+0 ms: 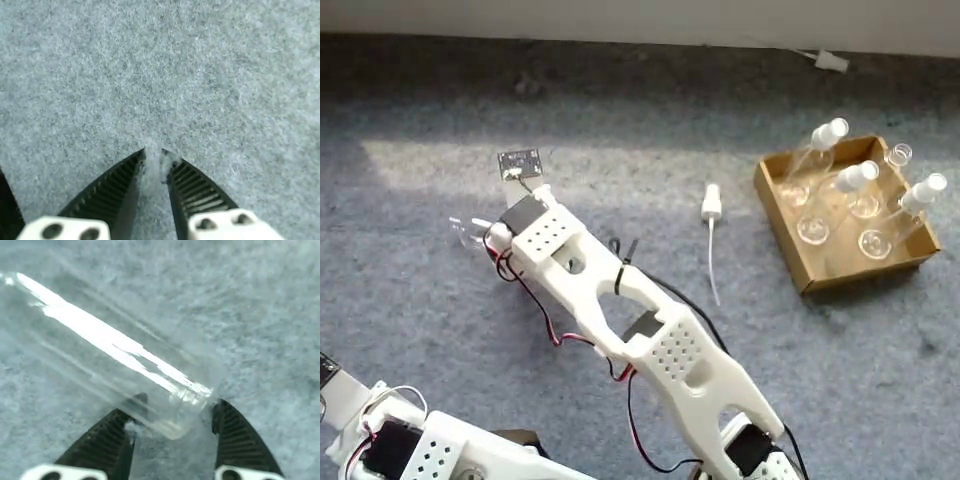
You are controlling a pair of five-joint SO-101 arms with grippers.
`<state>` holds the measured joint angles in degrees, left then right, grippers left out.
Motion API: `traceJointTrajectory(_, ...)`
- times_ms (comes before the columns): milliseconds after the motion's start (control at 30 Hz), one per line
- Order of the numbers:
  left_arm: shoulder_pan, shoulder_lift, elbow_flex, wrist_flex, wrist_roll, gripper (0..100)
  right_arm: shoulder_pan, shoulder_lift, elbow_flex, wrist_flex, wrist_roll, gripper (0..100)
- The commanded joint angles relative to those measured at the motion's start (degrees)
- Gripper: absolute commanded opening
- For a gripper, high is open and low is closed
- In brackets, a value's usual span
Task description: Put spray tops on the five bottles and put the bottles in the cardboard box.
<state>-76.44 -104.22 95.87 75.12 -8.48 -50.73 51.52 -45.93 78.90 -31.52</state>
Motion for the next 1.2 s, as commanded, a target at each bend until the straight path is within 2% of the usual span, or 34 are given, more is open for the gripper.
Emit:
traceJointTrajectory(0, -0.84, -0.31, 1.19, 0.35, -0.53, 0, 2.86, -2.24, -4.44, 3.21, 0.09, 19.1)
traceJointTrajectory(100, -0.84, -0.31, 1.19, 0.35, -0.53, 0, 2.86, -1.45, -5.32, 4.18, 2.73, 19.3)
traceJointTrajectory(300, -0.84, -0.31, 1.19, 0.35, -0.53, 0, 2.77, -1.80, -6.64, 7.25, 21.63, 19.4)
traceJointTrajectory(567, -0.84, -0.31, 1.19, 0.35, -0.53, 0, 2.51, -1.80, -13.67, 7.34, 39.12, 19.4)
traceJointTrajectory(867, -0.84, -0.31, 1.19, 0.35, -0.53, 0, 0.57, -1.54, -13.32, -0.22, 60.75, 19.4)
traceJointTrajectory(967, -0.84, -0.31, 1.19, 0.35, -0.53, 0, -0.22, 0.66, -13.49, -1.19, 63.82, 19.4)
traceJointTrajectory(1167, -0.84, -0.31, 1.19, 0.35, -0.53, 0, -0.48, 6.90, -14.20, -1.19, 64.18, 19.4)
